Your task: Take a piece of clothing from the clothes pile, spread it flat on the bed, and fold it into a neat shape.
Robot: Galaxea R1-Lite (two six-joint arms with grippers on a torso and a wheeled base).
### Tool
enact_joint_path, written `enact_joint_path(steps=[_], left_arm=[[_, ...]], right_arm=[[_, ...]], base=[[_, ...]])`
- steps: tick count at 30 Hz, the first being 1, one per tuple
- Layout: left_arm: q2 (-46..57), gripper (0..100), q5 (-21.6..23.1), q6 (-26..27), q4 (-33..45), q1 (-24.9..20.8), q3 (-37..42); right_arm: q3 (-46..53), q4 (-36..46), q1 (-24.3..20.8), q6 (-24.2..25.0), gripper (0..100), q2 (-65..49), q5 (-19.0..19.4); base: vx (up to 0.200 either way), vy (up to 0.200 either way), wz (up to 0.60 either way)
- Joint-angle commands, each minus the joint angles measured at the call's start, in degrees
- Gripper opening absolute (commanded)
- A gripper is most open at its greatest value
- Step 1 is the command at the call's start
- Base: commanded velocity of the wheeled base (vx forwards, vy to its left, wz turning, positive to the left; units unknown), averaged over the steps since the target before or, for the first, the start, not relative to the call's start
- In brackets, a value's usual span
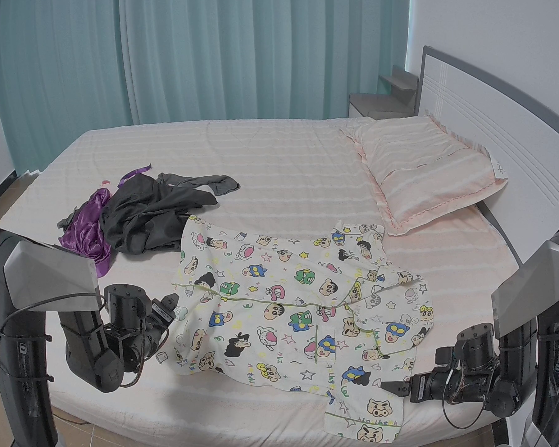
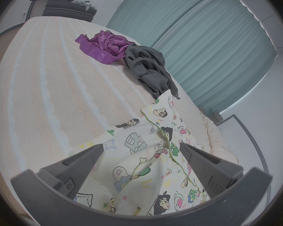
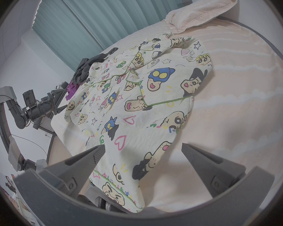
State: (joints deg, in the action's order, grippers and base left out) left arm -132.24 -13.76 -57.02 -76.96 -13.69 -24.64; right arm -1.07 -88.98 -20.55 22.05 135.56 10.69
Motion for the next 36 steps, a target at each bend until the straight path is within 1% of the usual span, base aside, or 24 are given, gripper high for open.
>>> enact_joint_path(steps=[1,6,7,11,12,13,17,25,29,30,33,36], left_arm=[[-1.0,100,0.5,0.0,-0.1,-0.7,-1.0],[-1.0,100,2.2,-0.1,-0.1,-2.9,-1.0],[-0.9,100,4.4,-0.1,-0.1,-3.7,-0.9],[-0.8,100,8.8,-0.7,-0.1,-3.7,-0.7],[-0.8,100,8.8,-0.7,-0.1,-3.7,-0.7],[-0.6,100,10.4,-1.0,-0.1,-3.5,-0.5],[-0.4,100,13.1,-1.0,0.6,-3.3,-0.3],[0.1,100,13.1,-0.6,7.0,-3.2,-3.8],[0.1,100,13.1,-0.6,7.2,-3.1,-4.3],[0.1,0,13.0,-0.6,7.3,-2.9,-4.6],[0.1,0,13.0,-0.6,7.3,-2.9,-4.7],[0.9,0,12.0,-0.6,8.2,-2.7,-4.5]], right_arm=[[0.0,-0.8,0.0,0.0,100,0.2,0.0],[-0.1,-0.8,0.0,-0.1,100,0.5,-0.1],[0.0,-0.8,0.0,-0.1,100,0.4,-0.1],[0.0,-0.8,0.0,-0.1,100,0.4,-0.1],[0.0,-0.8,0.0,-0.1,100,0.4,-0.1],[0.0,-0.8,0.0,-0.2,100,0.4,-0.1],[0.0,-0.8,0.0,-0.2,100,0.4,-0.1],[0.0,-0.8,0.0,-0.1,100,0.4,-0.1],[-0.1,-0.8,0.0,-0.1,100,0.4,-0.1],[-0.1,-0.8,0.0,-0.1,100,0.5,-0.1],[-0.1,-0.8,0.0,-0.1,100,0.5,-0.1],[0.0,-0.8,0.1,-0.1,100,0.5,-0.1]], base=[[0.000,0.000,0.00],[0.000,0.000,0.00],[0.000,0.000,0.00],[0.000,0.000,0.00],[0.000,0.000,0.00],[0.000,0.000,0.00],[0.000,0.000,0.00],[0.000,0.000,0.00],[0.000,0.000,0.00],[0.000,0.000,0.00],[0.000,0.000,0.00],[0.000,0.000,0.00]])
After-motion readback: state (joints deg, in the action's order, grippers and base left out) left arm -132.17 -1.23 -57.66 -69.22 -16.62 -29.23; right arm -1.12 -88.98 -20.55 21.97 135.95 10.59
